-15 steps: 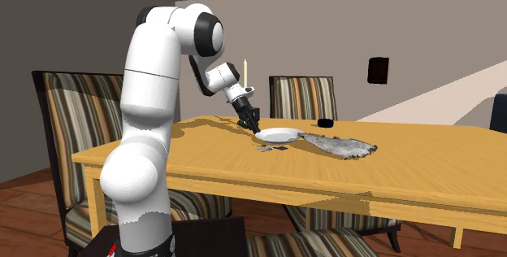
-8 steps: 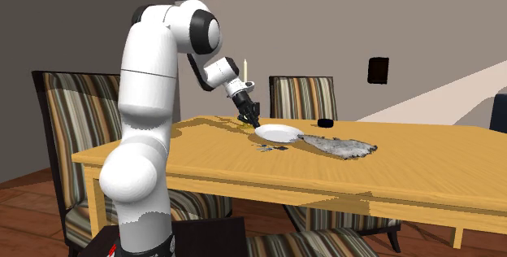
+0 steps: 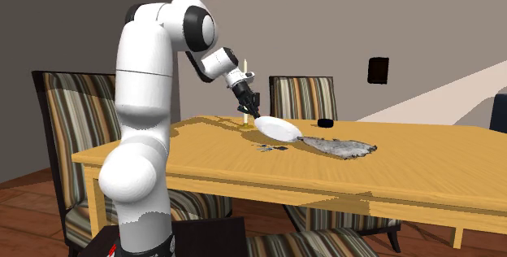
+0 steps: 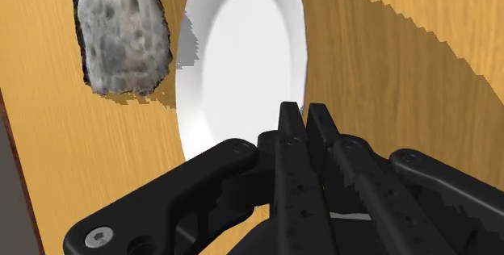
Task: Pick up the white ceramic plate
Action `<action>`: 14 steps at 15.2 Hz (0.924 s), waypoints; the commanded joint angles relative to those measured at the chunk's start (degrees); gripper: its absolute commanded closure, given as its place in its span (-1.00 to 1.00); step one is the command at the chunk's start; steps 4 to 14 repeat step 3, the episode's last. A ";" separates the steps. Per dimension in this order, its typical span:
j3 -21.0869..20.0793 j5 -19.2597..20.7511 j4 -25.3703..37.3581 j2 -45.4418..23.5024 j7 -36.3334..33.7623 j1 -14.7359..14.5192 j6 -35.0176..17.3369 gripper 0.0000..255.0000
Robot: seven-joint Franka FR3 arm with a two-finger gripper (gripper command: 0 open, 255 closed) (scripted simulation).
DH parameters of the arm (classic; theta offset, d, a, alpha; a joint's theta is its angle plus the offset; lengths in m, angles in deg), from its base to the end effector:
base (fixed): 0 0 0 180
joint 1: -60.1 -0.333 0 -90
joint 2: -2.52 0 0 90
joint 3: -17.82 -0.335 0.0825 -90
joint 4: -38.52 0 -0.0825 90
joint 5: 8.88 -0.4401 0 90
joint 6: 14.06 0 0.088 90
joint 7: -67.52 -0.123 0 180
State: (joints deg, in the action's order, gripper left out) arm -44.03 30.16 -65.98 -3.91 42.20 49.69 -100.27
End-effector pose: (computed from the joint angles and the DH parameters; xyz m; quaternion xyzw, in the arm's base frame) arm 0.2728 0.5325 0.4812 0.8448 0.4184 0.1009 0.3178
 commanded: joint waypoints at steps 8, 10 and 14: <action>-0.10 -0.34 1.21 0.42 0.91 0.00 1.08 1.00; -0.10 -0.34 1.21 0.42 0.91 0.00 1.08 1.00; -0.10 -0.34 1.21 0.42 0.91 0.00 1.08 1.00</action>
